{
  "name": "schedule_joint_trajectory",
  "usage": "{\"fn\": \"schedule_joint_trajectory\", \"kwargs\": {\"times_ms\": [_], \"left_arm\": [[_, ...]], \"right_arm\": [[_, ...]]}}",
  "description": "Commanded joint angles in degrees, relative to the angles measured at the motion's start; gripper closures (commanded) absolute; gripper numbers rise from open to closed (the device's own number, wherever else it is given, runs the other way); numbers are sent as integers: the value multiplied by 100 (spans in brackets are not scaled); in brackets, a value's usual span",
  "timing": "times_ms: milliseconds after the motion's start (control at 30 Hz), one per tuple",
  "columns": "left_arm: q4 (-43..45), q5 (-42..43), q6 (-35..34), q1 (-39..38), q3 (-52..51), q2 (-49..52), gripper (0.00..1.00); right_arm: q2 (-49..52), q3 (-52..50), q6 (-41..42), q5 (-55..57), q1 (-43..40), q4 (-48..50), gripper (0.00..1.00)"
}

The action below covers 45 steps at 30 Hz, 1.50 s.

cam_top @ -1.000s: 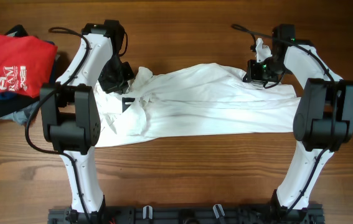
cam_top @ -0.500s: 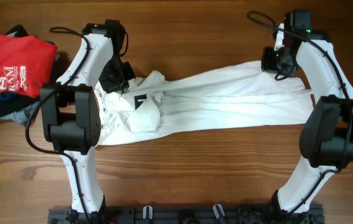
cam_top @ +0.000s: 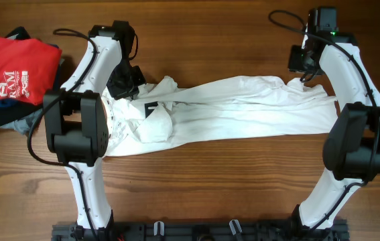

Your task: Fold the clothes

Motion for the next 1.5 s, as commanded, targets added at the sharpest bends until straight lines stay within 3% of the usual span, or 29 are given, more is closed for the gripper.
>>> {"fn": "schedule_joint_trajectory", "kwargs": {"times_ms": [0,233,367,433,467,633,733,1000,1067,1200,1467], "left_arm": [[39,-96,-52,-7,-33,-59,96],[87,-98,-50,-7,-33,-59,96],[87,-98,-46,-7,-33,-59,96],[87,-98,-28,-7,-33,-59,96],[90,-98,-31,-7,-33,-59,96],[221,-98,-28,20,85,-81,96],[297,-96,-31,225,741,-173,96],[116,505,-31,466,946,-356,96],[-258,920,-31,452,946,-356,96],[-1252,979,-26,402,946,-356,96],[-2229,804,380,166,944,-356,96]], "right_arm": [[120,50,522,-479,-146,-81,58],[597,50,507,-929,-144,-184,59],[715,50,527,-905,-144,-245,75],[732,50,673,-876,-144,-216,93],[732,50,774,-791,-146,-219,96],[636,238,1167,-317,-221,-232,96],[210,546,1574,-256,-570,-146,96],[17,551,1408,-175,-1025,-789,96],[17,551,1427,52,-1049,-1075,96],[17,551,1432,1290,-1080,-1480,96],[17,520,1550,1899,-1117,-2199,96]]}}
